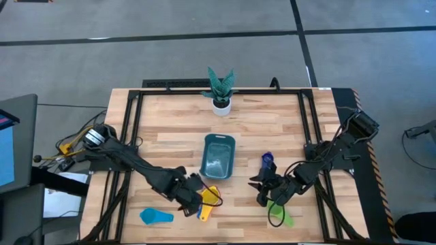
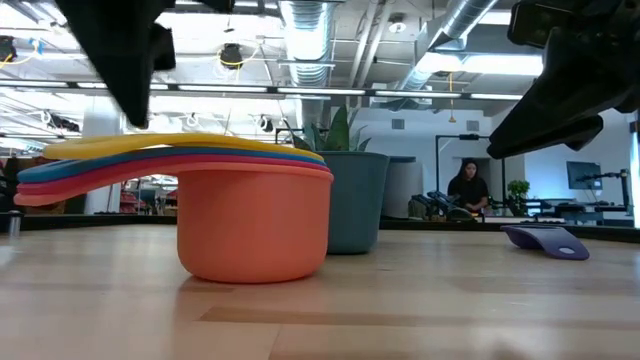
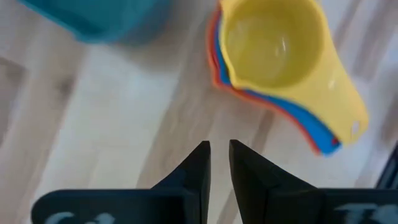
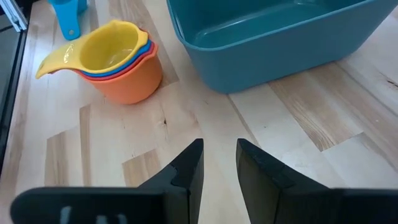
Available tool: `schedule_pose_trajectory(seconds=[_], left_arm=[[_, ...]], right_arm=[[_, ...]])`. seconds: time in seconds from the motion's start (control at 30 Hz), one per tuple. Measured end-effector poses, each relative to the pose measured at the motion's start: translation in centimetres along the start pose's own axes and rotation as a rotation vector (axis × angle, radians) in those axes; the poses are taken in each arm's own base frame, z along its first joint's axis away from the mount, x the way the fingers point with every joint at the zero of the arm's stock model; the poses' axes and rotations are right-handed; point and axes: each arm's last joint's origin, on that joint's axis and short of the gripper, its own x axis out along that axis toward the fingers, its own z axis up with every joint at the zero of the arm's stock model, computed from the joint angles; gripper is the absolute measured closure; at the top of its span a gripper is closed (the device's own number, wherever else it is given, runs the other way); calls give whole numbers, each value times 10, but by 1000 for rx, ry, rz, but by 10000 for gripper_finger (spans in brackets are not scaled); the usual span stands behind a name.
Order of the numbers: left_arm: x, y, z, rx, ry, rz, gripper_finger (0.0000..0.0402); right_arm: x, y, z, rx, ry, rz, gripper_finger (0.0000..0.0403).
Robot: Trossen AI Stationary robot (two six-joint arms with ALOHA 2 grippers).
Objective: Nest measuring cups in basket
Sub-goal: Stack the green measuring cup on top of the yellow measuring cup
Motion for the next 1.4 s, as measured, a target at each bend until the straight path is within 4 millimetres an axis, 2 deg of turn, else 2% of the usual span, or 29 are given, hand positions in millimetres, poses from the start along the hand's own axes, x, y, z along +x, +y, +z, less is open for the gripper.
schedule_pose_trajectory(seconds=[0.1,0.2,0.4,0.57,0.73,0.87,1.03,1.23,1.4], left_arm=[[-7,-5,-7,-45,-73,33,356],[-11,-12,-22,-91,-88,53,356],[-22,-29,-69,-271,-40,66,352],[-35,-36,-108,-338,-3,103,328],[-34,-36,-136,-360,18,208,297],[-25,-36,-151,-318,61,289,278],[-10,-37,-151,-213,18,333,272],[6,-37,-127,-166,-32,309,272],[14,-36,-103,-87,-66,280,272]], right_arm=[[0,0,0,1,0,0,284],[0,0,0,1,-1,1,284],[0,0,0,1,-7,-2,284],[4,-4,5,19,-28,-32,284],[5,-4,8,37,-42,-26,284],[5,-2,8,48,-50,-11,284],[5,-2,9,53,-54,-8,284],[3,-5,3,45,-15,-39,284],[-6,-3,-8,45,207,-18,284]])
